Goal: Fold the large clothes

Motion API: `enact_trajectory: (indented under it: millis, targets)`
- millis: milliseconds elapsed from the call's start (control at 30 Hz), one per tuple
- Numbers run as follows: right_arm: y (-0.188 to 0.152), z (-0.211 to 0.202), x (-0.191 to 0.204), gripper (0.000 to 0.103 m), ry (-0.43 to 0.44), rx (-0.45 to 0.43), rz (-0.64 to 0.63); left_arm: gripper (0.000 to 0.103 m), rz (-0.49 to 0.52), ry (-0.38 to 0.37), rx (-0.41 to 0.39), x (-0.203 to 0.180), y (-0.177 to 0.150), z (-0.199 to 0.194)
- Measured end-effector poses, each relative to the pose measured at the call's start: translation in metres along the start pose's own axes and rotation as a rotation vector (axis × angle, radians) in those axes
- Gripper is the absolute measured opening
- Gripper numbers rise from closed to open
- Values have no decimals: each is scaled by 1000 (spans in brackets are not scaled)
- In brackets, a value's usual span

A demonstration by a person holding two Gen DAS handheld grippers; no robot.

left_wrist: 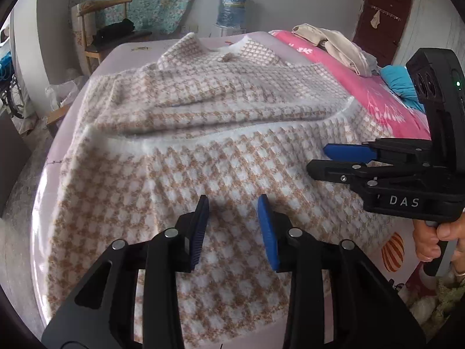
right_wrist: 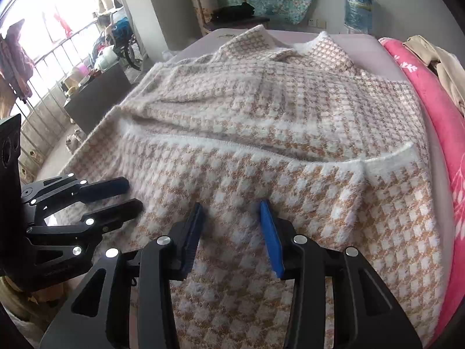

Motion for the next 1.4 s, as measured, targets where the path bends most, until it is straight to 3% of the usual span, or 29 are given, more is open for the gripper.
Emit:
enact_trajectory:
  millis: [67, 167, 233, 300, 400, 600, 700, 833, 933, 1000, 1033, 1100, 1233, 1333, 1400]
  targets:
    - [-1, -20, 3, 33, 0, -28, -13, 31, 24, -26, -35, -2, 2, -19]
    - [-9, -48, 11, 33, 49, -61, -42, 31, 43, -132, -73, -12, 3, -47]
    - [-21, -56, 20, 32, 79, -48, -63, 31, 53, -206, -59, -23, -3, -53]
    - [-39, -47, 26, 27, 81, 4, -77, 31, 51, -229, -17, -31, -14, -47]
    - [-57, -25, 25, 25, 50, 43, -74, 33, 77, -146, 66, -35, -34, -18]
    - [-52, -58, 40, 23, 36, 0, -144, 32, 73, -146, 20, -30, -28, -44]
    - [-75, -39, 38, 23, 18, 72, -138, 32, 39, -110, 71, -19, -43, -32]
    - [-72, -51, 33, 23, 15, 60, -105, 32, -30, -110, 66, -11, -41, -40]
    - [-75, -72, 12, 23, -63, 37, -89, 32, -37, -34, 16, 10, -41, -59]
    - [-85, -66, -13, 23, -105, 75, -41, 32, -80, 27, 51, 32, -51, -52]
    - [-94, -56, -23, 23, -93, 111, 10, 31, -123, 33, 77, 43, -58, -43]
    - [-92, -58, -29, 23, -64, 101, 55, 25, -195, 13, 65, 54, -59, -41]
    - [-82, -92, -38, 22, -160, 49, 14, 31, -175, 49, 7, 63, -46, -67]
    - [-95, -96, -84, 24, -254, 47, 155, 30, -241, 103, 48, 92, -62, -57]
    - [-111, -86, -108, 23, -205, 89, 307, 26, -320, 69, 45, 103, -63, -57]
Point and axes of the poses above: each gripper's, at about its wrist camera, not at the fingertips, and z roughly the way its jaws point, x to its left, y to its top, the point moved 6 cm from there along z, roughly the way its jaws point, and after that the axes turned 7 degrees about -x, right-handed, at the moved point
